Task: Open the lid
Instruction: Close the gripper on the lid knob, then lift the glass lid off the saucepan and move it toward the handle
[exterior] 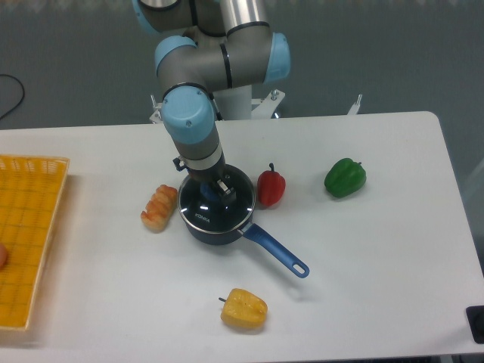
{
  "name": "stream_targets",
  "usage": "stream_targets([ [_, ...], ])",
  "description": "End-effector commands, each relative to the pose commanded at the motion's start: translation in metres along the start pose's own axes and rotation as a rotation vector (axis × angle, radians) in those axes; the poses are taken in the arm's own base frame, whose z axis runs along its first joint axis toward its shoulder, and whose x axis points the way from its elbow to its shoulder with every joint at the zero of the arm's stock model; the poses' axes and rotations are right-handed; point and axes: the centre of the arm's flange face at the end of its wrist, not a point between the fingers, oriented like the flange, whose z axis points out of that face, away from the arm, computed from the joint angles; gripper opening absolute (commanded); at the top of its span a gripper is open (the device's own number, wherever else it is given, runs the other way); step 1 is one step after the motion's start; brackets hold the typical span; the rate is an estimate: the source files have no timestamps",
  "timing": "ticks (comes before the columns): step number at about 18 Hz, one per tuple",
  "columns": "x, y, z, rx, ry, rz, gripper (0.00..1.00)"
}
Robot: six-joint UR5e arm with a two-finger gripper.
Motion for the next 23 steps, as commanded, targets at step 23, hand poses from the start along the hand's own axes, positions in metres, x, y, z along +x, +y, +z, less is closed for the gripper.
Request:
stream_targets([
  [23, -0.037, -0.007, -0.056, 0.047, -0.026, 0.008, 0.51],
])
